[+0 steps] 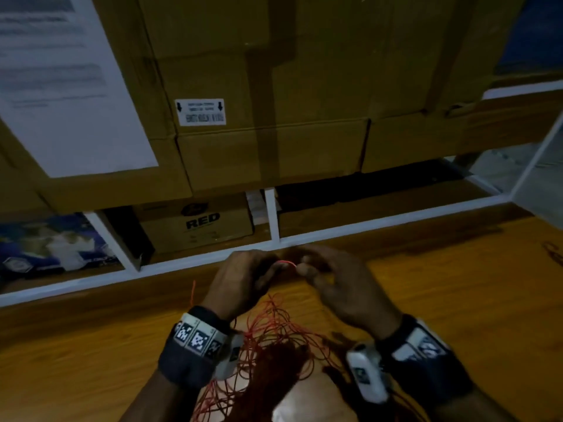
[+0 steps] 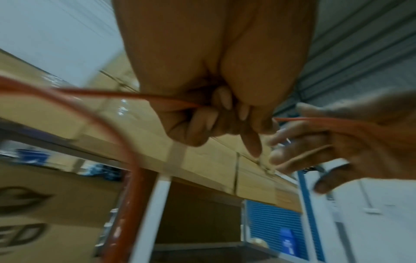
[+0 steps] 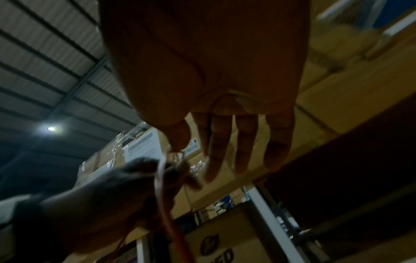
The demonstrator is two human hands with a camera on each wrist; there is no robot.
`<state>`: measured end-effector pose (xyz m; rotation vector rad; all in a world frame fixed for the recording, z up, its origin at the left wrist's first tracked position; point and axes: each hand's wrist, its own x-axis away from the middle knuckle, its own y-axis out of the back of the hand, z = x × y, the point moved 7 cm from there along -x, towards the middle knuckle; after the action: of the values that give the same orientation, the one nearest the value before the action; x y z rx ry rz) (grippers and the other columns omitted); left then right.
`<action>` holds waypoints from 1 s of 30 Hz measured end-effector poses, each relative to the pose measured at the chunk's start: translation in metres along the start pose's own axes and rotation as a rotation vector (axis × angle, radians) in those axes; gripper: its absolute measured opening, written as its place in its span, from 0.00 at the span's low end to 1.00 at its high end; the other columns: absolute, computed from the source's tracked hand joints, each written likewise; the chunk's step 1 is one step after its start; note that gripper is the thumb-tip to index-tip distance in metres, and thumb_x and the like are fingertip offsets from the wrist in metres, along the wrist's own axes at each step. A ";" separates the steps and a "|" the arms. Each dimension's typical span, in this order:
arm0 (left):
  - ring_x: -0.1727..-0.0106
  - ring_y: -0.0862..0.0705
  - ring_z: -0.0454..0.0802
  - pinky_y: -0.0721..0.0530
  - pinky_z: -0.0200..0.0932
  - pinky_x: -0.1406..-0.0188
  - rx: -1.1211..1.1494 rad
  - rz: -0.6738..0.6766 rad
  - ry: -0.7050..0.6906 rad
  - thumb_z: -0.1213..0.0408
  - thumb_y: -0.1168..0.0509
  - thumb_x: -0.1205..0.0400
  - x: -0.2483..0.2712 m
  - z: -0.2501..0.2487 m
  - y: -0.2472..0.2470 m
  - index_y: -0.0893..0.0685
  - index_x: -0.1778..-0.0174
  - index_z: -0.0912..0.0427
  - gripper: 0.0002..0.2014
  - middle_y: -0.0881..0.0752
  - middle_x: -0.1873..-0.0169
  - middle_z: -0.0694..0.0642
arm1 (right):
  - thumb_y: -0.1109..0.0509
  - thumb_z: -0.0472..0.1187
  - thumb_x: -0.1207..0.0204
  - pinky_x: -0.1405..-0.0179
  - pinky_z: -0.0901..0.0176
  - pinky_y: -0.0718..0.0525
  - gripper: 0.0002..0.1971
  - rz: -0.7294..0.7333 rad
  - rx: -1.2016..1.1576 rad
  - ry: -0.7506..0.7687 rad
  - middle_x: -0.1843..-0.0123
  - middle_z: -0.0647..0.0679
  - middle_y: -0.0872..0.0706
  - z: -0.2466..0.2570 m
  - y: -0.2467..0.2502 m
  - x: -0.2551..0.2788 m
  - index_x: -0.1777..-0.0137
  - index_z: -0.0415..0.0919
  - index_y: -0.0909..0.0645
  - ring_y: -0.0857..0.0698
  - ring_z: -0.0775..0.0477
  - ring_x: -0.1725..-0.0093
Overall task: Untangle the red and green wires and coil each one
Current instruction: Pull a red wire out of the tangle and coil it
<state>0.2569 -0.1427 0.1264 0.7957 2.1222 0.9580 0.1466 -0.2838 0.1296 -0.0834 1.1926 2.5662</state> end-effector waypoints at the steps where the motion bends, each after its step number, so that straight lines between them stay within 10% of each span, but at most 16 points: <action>1: 0.67 0.16 0.42 0.16 0.56 0.67 -0.010 0.011 0.005 0.46 0.38 0.13 -0.004 0.000 -0.004 0.11 0.53 0.46 0.13 0.12 0.66 0.47 | 0.35 0.54 0.12 0.47 0.60 0.14 0.14 -0.010 -0.043 0.046 0.44 0.60 0.10 0.005 -0.009 -0.004 0.32 0.55 0.17 0.15 0.64 0.46; 7: 0.65 0.13 0.52 0.17 0.57 0.67 0.177 0.104 0.112 0.39 0.34 0.19 0.005 0.030 0.002 0.09 0.57 0.39 0.12 0.09 0.64 0.51 | 0.35 0.42 0.14 0.71 0.57 0.21 0.09 -0.002 0.162 0.012 0.62 0.56 0.14 -0.007 0.007 -0.011 0.52 0.51 0.14 0.22 0.59 0.69; 15: 0.57 0.12 0.35 0.14 0.50 0.61 0.111 -0.133 0.354 0.37 0.34 0.18 0.063 0.127 0.087 0.10 0.52 0.40 0.14 0.10 0.60 0.35 | 0.38 0.31 0.17 0.52 0.49 0.26 0.12 -0.456 0.278 -0.173 0.49 0.36 0.11 -0.094 0.179 0.011 0.56 0.44 0.16 0.13 0.32 0.47; 17: 0.53 0.13 0.32 0.16 0.44 0.57 0.169 -0.077 0.381 0.46 0.32 0.19 0.060 0.112 0.078 0.09 0.61 0.45 0.11 0.09 0.61 0.36 | 0.39 0.36 0.18 0.54 0.51 0.27 0.11 -0.464 0.262 -0.106 0.54 0.40 0.12 -0.090 0.172 0.012 0.56 0.47 0.18 0.13 0.35 0.50; 24: 0.44 0.10 0.48 0.12 0.41 0.50 0.583 -0.030 0.126 0.57 0.29 0.18 0.014 0.003 -0.002 0.15 0.30 0.39 0.20 0.09 0.42 0.50 | 0.36 0.31 0.15 0.60 0.45 0.17 0.15 -0.206 0.053 0.056 0.62 0.55 0.16 -0.056 0.071 -0.004 0.58 0.53 0.20 0.17 0.53 0.62; 30: 0.52 0.12 0.61 0.11 0.53 0.59 0.823 -0.105 -0.061 0.68 0.32 0.14 -0.005 -0.058 -0.032 0.13 0.30 0.57 0.16 0.11 0.41 0.59 | 0.36 0.32 0.14 0.70 0.68 0.31 0.15 -0.153 -0.095 -0.006 0.64 0.57 0.20 -0.071 0.042 -0.001 0.56 0.52 0.20 0.21 0.62 0.65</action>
<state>0.2074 -0.1862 0.1318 1.0520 2.4701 -0.0425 0.1296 -0.3629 0.1143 -0.1813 1.0203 2.4855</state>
